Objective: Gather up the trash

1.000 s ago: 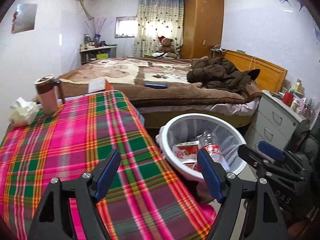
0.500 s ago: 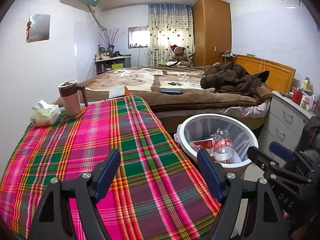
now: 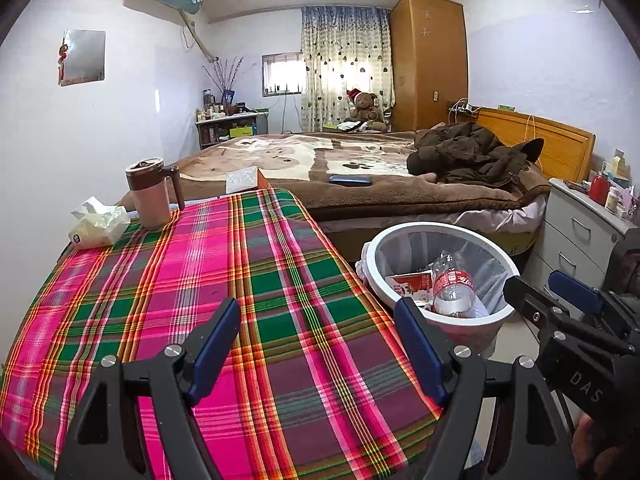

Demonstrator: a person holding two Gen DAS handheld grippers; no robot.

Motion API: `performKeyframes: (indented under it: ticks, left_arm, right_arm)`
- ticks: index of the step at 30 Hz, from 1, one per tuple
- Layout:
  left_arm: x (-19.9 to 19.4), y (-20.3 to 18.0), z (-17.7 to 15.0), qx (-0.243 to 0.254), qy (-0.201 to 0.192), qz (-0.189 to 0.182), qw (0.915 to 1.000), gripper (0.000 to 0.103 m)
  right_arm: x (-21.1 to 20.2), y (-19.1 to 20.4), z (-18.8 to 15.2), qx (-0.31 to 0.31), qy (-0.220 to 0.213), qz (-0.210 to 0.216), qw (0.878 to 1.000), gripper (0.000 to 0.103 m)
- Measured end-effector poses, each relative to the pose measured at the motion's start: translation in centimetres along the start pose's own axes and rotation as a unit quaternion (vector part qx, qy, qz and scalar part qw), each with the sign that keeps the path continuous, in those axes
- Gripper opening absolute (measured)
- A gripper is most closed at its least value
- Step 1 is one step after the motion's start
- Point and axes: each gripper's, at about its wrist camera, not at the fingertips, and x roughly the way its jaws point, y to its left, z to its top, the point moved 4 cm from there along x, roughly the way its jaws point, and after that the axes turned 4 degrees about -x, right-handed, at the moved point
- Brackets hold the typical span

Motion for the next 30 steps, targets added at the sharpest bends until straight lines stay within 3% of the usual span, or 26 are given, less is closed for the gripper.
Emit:
performKeyframes:
  ticks: [30]
  left_arm:
    - [-0.25, 0.24, -0.11, -0.009, 0.002, -0.003, 1.0, 0.08]
  right_arm:
    - [-0.22, 0.53, -0.07, -0.001, 0.0, 0.002, 1.0, 0.067]
